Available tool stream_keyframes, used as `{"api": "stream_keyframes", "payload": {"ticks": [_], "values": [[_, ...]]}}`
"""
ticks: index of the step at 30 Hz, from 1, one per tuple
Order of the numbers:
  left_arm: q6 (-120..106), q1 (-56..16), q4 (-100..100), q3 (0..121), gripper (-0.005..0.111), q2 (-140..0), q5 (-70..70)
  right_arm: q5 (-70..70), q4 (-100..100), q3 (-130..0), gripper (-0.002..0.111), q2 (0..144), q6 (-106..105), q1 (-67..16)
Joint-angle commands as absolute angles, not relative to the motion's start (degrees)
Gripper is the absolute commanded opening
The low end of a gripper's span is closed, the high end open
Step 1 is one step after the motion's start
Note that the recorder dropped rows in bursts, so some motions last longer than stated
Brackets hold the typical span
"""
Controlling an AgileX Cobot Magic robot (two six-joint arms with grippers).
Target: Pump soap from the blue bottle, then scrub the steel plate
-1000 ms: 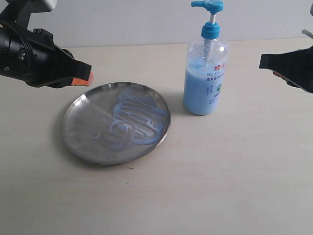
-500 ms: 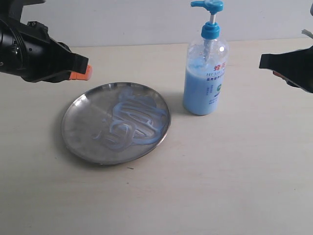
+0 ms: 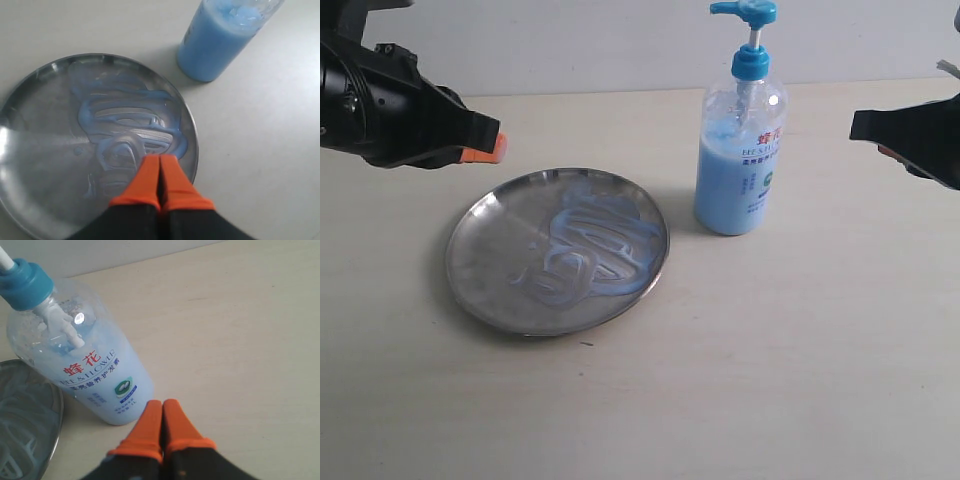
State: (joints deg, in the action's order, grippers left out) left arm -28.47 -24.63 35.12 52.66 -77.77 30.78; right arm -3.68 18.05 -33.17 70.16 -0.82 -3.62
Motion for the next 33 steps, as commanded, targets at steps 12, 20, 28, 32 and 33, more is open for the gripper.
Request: {"api": "stream_keyframes", "payload": {"ticks": [12, 20, 28, 32, 33], "values": [[-28.7, -23.1, 27.8, 52.4, 0.000, -66.5, 27.2, -1.8, 17.8, -32.9, 0.000, 70.1, -1.4, -3.4], [-28.5, -15.0, 27.5, 51.8, 0.000, -60.0, 26.3, -1.8, 17.8, -32.9, 0.000, 70.1, -1.4, -3.4], [-28.5, -4.9, 27.5, 42.5, 0.000, -47.3, 19.1, -1.8, 17.8, -32.9, 0.000, 70.1, -1.4, -3.4], [-28.5, 0.3, 27.5, 36.9, 0.000, -39.6, 17.3, -1.8, 17.8, -32.9, 0.000, 70.1, -1.4, -3.4], [-28.5, 1.6, 27.5, 35.6, 0.000, -37.4, 17.3, -1.8, 17.8, -32.9, 0.000, 70.1, -1.4, -3.4]]}}
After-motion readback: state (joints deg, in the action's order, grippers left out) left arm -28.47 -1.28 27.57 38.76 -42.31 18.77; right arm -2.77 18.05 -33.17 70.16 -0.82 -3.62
